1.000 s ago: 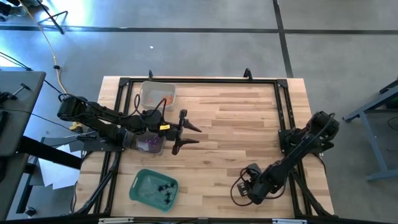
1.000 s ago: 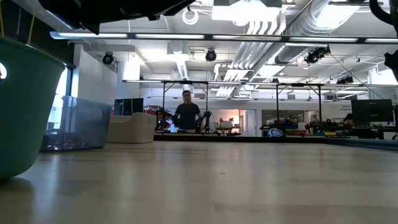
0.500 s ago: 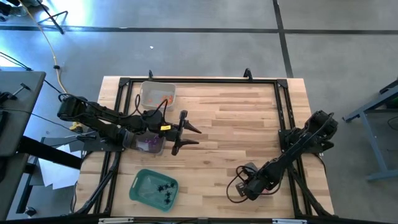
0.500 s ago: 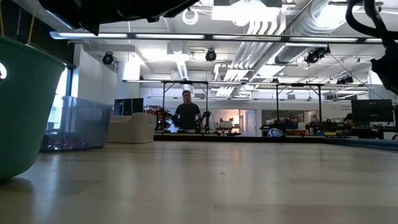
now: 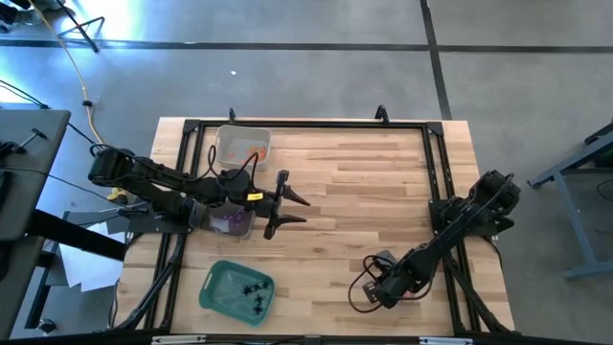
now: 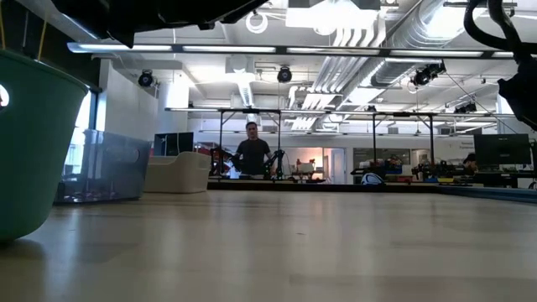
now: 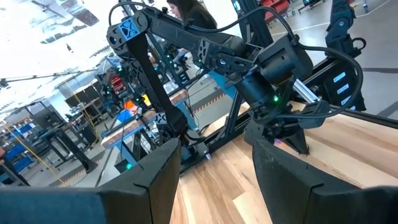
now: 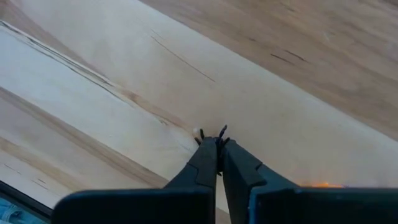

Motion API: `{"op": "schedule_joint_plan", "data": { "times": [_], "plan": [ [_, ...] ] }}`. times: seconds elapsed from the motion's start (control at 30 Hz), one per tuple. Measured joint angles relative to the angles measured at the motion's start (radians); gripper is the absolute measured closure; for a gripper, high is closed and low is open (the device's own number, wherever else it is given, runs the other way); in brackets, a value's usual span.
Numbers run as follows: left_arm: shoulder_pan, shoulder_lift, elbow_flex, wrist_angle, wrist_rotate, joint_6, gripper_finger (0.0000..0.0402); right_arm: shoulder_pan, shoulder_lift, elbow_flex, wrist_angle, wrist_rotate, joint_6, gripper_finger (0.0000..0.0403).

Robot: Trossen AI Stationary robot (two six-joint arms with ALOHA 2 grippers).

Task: Sort Halloween decoration
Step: Put the top black spider into the green bin

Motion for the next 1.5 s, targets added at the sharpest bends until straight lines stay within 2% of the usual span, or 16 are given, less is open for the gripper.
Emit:
{"op": "schedule_joint_plan", "data": {
  "times": [0.13,0.23,0.43,0.57,0.7,0.83,1.0,1.2,1.37,1.5],
  "plan": [
    [0.000,0.000,0.000,0.000,0.001,-0.001,0.0216,0.001,-0.031,-0.002,-0.041,0.014,0.000,0.0402],
    [-0.002,0.000,0.000,0.001,0.013,-0.002,0.0216,-0.001,-0.070,-0.007,-0.097,0.079,-0.023,0.0402],
    [-0.006,-0.010,0.000,-0.007,0.073,-0.020,0.0216,-0.036,-0.106,-0.005,-0.067,0.223,-0.145,0.0402],
    [-0.005,-0.050,0.000,-0.076,0.114,-0.027,0.0216,-0.090,-0.106,-0.004,0.070,0.287,-0.297,0.0403],
    [-0.010,-0.101,0.000,-0.190,0.139,-0.022,0.0216,-0.147,-0.106,-0.004,0.278,0.382,-0.519,0.0403],
    [-0.033,-0.138,0.000,-0.295,0.185,-0.031,0.0216,-0.210,-0.106,-0.002,0.499,0.415,-0.738,0.0403],
    [-0.073,-0.174,0.000,-0.383,0.208,-0.030,0.0216,-0.284,-0.070,-0.001,0.750,0.386,-0.926,0.0403],
    [-0.110,-0.219,0.000,-0.471,0.235,-0.029,0.0216,-0.327,0.076,0.028,1.033,0.278,-1.006,0.0403],
    [-0.125,-0.240,0.000,-0.510,0.236,-0.028,0.0216,-0.334,0.227,0.194,1.041,0.191,-1.095,0.0403],
    [-0.150,-0.240,0.000,-0.513,0.235,-0.028,0.0216,-0.342,0.313,0.346,0.924,0.126,-1.136,0.0403]
  ]
}}
